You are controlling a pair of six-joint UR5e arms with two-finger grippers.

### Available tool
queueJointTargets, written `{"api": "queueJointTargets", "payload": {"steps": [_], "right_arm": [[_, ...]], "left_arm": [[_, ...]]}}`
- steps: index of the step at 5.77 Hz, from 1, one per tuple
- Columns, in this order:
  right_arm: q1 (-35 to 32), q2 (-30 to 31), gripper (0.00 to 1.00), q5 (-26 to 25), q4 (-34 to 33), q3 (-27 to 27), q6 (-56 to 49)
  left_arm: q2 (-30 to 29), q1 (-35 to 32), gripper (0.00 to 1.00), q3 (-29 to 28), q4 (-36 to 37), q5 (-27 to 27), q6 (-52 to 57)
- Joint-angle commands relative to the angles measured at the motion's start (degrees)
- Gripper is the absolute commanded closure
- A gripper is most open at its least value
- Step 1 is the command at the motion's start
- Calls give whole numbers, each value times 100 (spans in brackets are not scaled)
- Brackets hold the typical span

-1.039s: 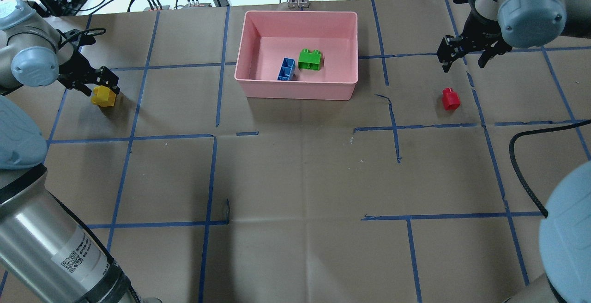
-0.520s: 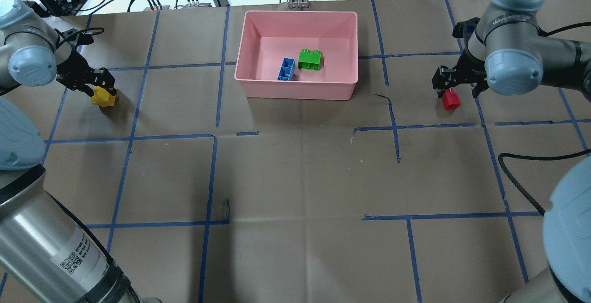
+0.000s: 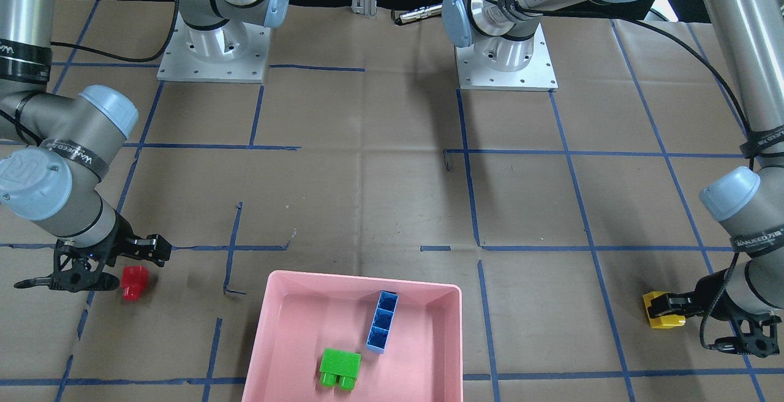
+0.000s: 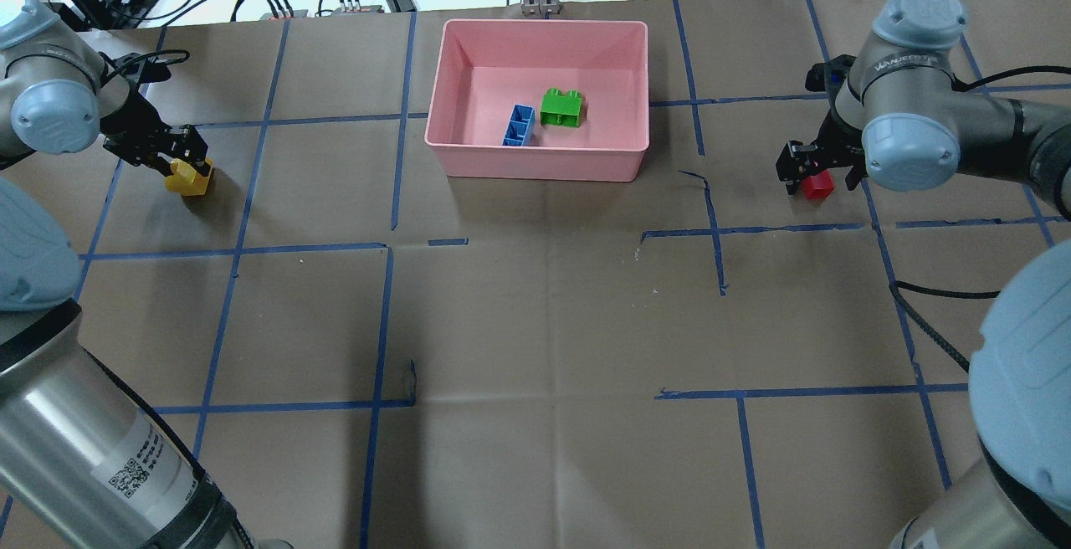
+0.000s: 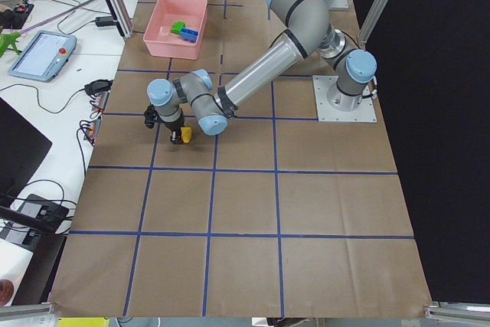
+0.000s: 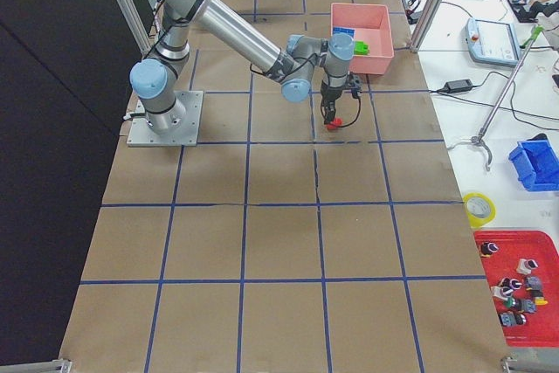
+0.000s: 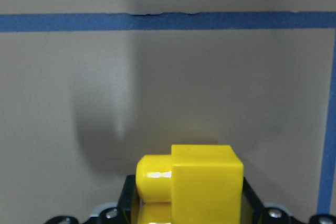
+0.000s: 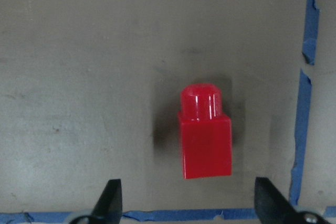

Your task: Put all blocks into box

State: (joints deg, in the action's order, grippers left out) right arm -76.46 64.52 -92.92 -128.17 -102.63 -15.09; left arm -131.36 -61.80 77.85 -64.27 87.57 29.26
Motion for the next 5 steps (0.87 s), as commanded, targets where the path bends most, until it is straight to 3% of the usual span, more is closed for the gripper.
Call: {"api": "queueJointTargets", "payload": {"steps": [1, 3, 5], "right_arm": [[9, -132, 10, -7, -129, -3, -187], [79, -237, 10, -7, -252, 32, -353], [79, -247, 13, -16, -252, 23, -346]], "left_arm": [[258, -42, 58, -128, -374, 32, -8], [995, -417, 57, -173, -1060, 76, -313], [1139, -1574, 56, -872, -1674, 67, -1950]]}}
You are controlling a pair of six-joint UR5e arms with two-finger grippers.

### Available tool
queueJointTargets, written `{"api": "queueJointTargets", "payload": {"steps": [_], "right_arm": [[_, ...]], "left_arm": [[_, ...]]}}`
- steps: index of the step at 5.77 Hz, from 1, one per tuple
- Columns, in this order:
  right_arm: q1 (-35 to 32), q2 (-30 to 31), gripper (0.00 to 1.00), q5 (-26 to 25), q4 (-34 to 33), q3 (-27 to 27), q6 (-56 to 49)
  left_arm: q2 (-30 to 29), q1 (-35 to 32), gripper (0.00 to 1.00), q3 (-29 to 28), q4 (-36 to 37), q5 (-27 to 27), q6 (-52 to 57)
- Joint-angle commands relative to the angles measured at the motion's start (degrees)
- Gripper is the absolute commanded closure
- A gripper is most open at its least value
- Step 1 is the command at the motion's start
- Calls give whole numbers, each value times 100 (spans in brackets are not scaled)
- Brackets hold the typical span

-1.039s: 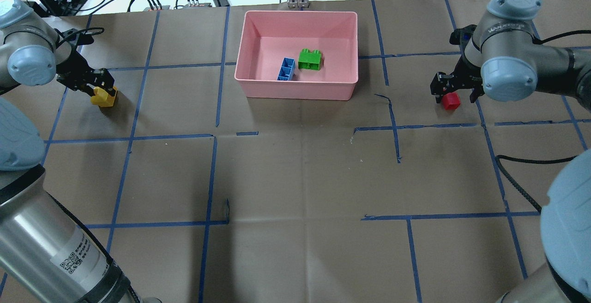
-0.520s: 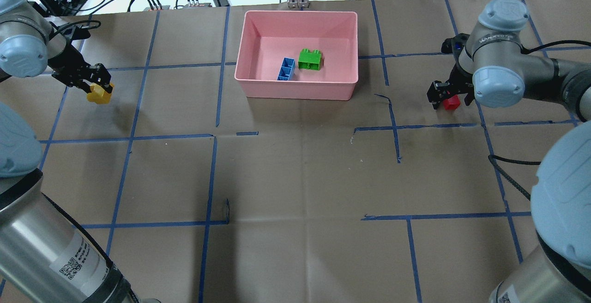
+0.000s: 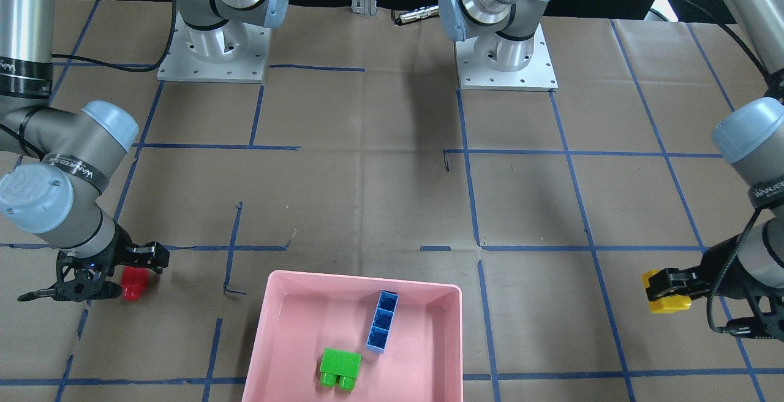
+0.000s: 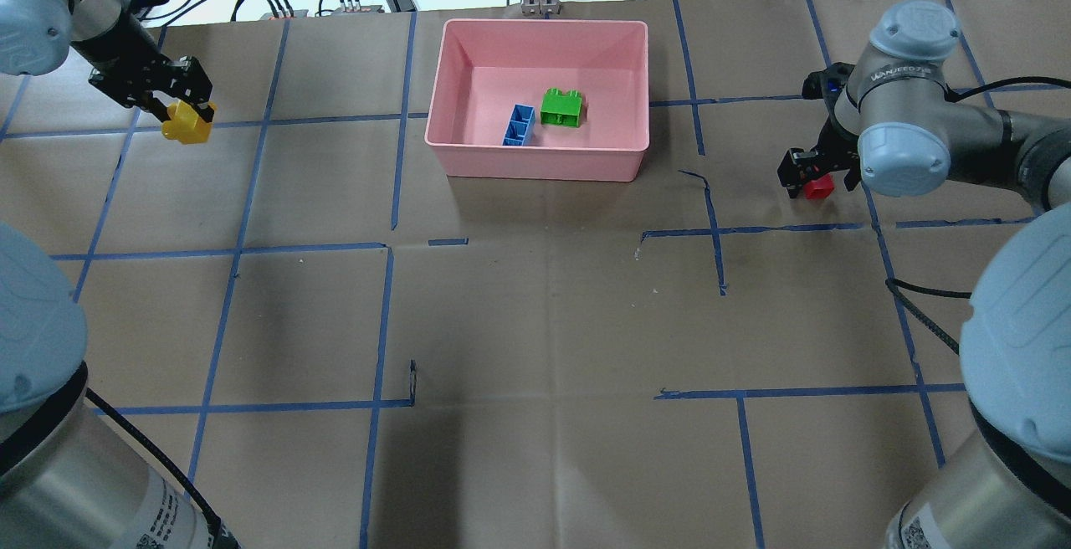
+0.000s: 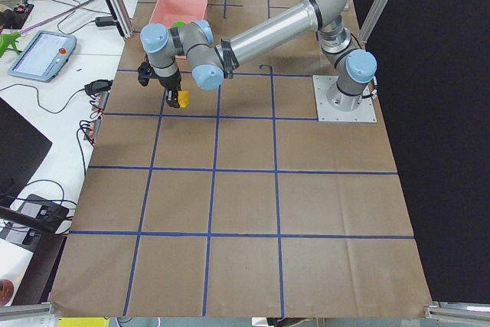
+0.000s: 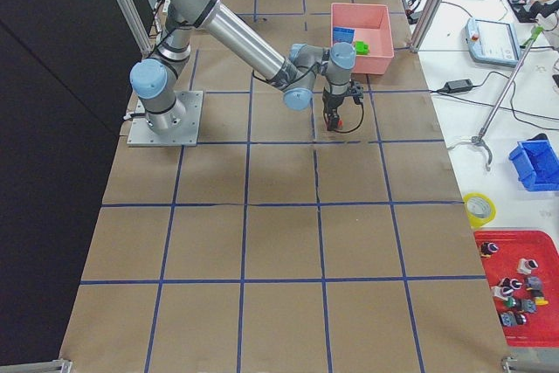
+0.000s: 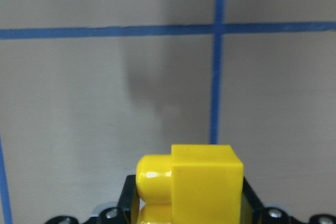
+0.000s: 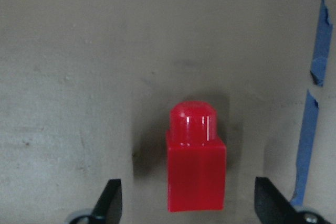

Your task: Put all blocks into box

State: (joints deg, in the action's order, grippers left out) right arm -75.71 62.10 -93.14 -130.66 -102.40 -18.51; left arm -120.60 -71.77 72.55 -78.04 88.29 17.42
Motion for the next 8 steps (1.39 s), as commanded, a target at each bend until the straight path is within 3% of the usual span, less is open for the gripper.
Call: {"api": "queueJointTargets", "payload": {"steps": [1, 2, 4, 6, 7, 8], "right_arm": [[3, 4, 34, 7, -3, -8, 6], [3, -5, 54, 50, -3, -8, 6], [3, 30, 84, 60, 23, 26, 6], [-6, 248, 91, 24, 503, 498, 23], [-14, 381, 93, 77, 1325, 928, 67], [-75, 504, 94, 121, 2020, 1445, 172]], "left_arm": [[20, -1149, 56, -651, -612, -66, -1758], [-50, -1695, 56, -724, -607, -101, -2551], [-374, -2646, 56, -734, -101, -267, -4013], [-665, -2790, 56, -734, 403, -251, -4212], [-945, -2781, 55, -734, 813, -207, -4212], [-1330, -2807, 2, -664, 1696, -172, -4299]]}}
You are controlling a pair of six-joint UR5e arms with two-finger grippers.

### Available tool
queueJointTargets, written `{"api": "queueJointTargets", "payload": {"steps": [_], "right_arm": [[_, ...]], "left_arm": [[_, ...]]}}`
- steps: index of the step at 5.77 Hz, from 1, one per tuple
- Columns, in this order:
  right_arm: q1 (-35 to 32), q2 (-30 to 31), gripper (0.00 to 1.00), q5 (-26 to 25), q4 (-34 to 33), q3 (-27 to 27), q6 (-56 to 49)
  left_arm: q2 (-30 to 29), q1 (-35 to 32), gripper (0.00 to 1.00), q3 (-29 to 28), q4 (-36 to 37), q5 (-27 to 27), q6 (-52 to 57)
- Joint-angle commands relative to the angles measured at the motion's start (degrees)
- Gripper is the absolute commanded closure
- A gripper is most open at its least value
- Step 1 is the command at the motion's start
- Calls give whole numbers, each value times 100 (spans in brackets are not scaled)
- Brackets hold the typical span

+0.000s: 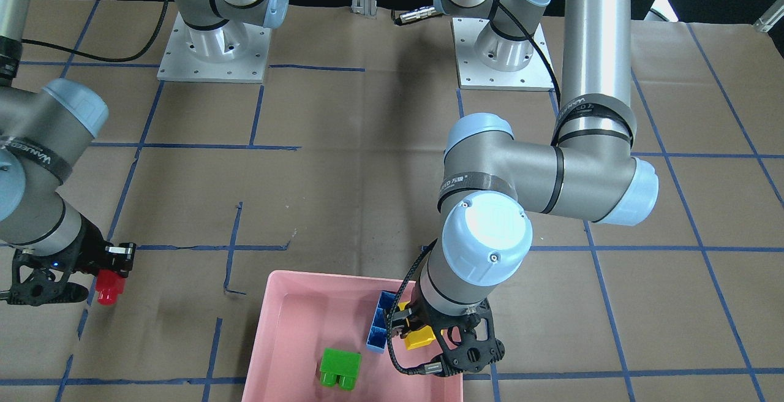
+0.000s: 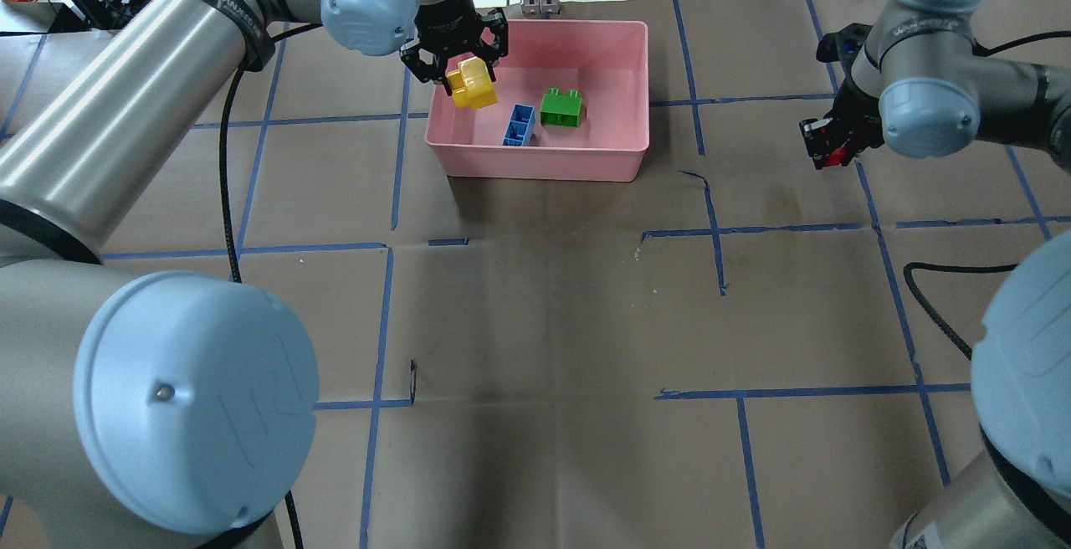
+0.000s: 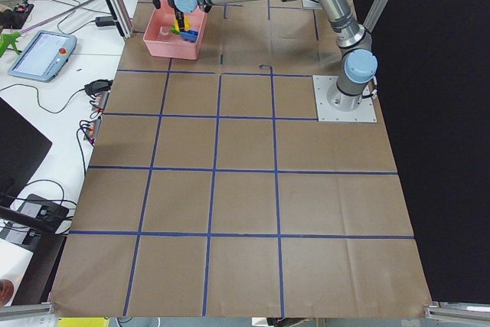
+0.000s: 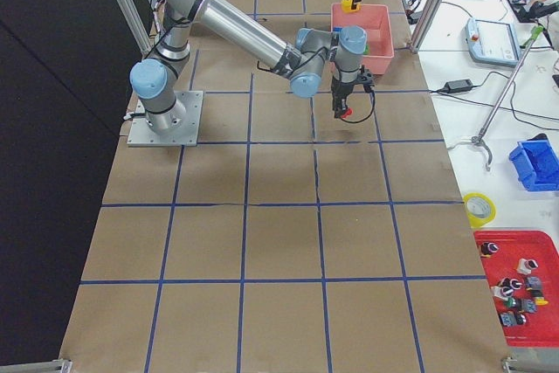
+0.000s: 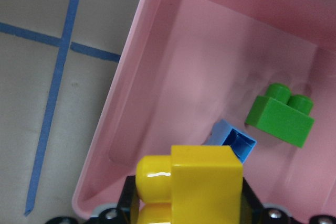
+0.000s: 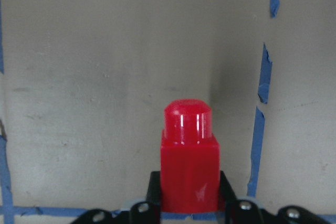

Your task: Put all blocks into box

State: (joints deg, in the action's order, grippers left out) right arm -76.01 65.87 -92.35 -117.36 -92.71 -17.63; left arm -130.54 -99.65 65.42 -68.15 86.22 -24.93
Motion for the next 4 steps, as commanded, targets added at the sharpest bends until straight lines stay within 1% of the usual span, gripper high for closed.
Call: {"api": "queueJointTargets", "payload": {"steps": [1, 2, 3, 4], "right_arm": [[-202, 249, 93, 643, 1393, 1013, 668], [-517, 268, 93, 1153, 1522, 1349, 1030], [-859, 286, 92, 1219, 1523, 1439, 1164], [-1280, 329, 93, 1455, 1428, 1449, 1505]], "left_arm": [[-280, -19, 1, 76, 758, 44, -82], [-88, -2, 1, -11, 394, 36, -30], [332, 172, 0, -20, -80, 35, 354], [762, 417, 0, 32, -772, 35, 897]]}}
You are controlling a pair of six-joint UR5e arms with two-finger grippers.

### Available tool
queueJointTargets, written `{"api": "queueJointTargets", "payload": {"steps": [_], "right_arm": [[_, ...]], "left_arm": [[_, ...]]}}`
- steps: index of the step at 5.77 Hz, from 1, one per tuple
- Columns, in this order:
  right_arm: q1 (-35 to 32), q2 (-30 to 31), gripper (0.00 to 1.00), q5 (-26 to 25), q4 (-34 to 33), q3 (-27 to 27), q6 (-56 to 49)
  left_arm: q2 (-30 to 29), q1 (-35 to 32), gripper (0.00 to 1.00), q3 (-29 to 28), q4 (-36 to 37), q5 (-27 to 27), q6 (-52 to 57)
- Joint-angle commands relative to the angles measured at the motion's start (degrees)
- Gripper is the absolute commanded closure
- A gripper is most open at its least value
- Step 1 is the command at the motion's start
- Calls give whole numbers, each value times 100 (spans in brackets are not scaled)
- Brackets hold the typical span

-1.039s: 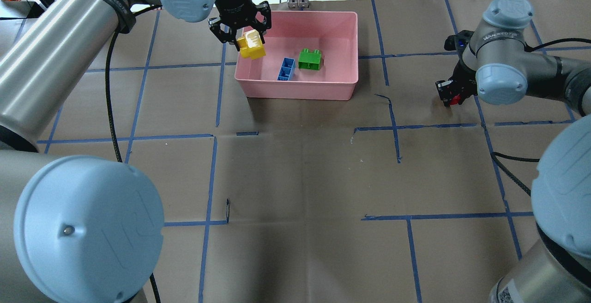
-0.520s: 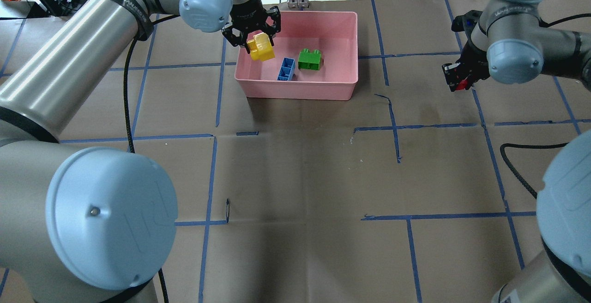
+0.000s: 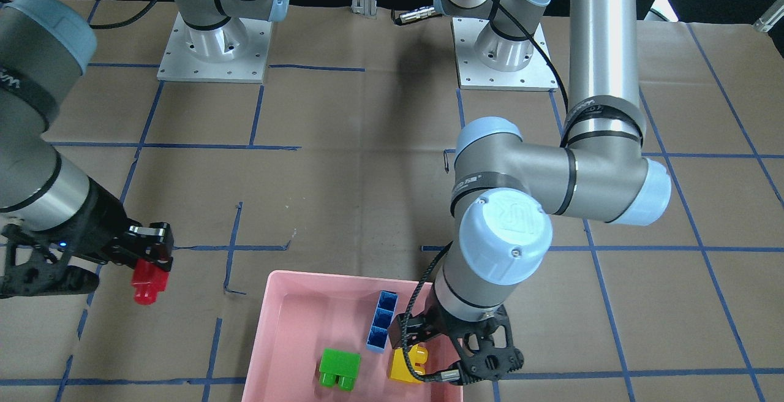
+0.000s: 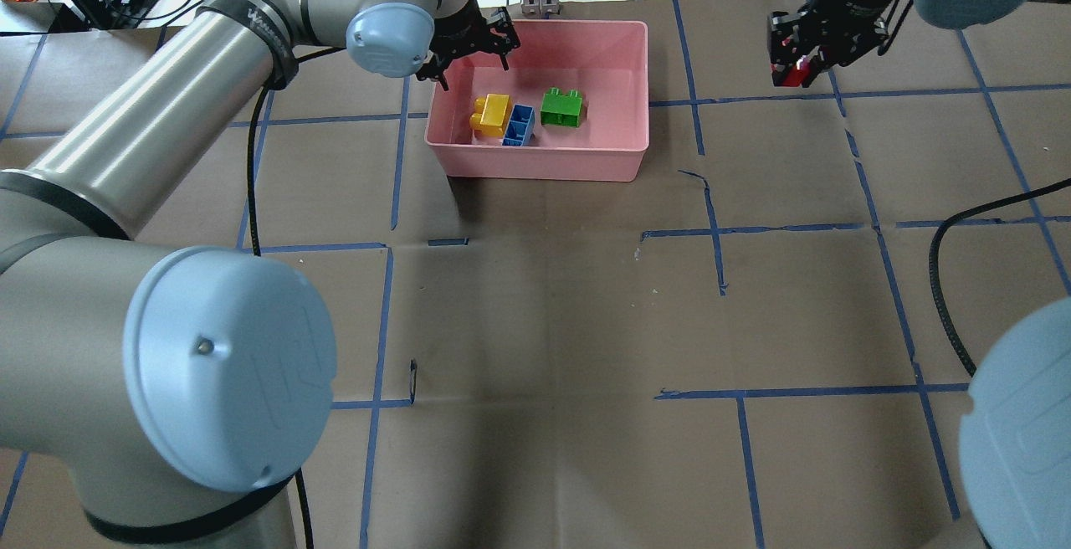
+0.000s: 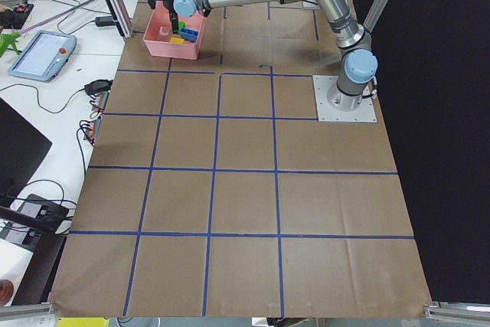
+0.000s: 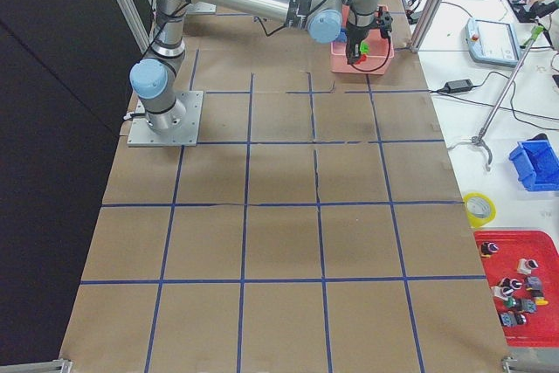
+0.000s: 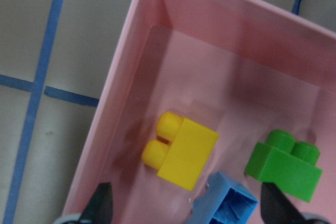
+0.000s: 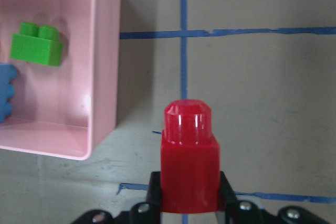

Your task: Put all blocks into box

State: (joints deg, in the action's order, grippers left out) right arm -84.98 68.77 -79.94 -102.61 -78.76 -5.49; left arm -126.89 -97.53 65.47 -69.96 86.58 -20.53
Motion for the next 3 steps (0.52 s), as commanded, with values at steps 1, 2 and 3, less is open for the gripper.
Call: {"api": "queueJointTargets", "payload": {"steps": [1, 2, 3], "right_arm": [[-761, 14, 93, 920, -423, 54, 1095], [-1000, -186, 93, 1327, -1497, -68, 1190], [-1246, -536, 92, 1653, -2300, -43, 1225]], "left_arm": [[863, 173, 0, 132, -1259, -1, 697], [1512, 321, 0, 333, -1840, 121, 1587], [2145, 835, 1, 1014, -1881, 479, 2448]]}}
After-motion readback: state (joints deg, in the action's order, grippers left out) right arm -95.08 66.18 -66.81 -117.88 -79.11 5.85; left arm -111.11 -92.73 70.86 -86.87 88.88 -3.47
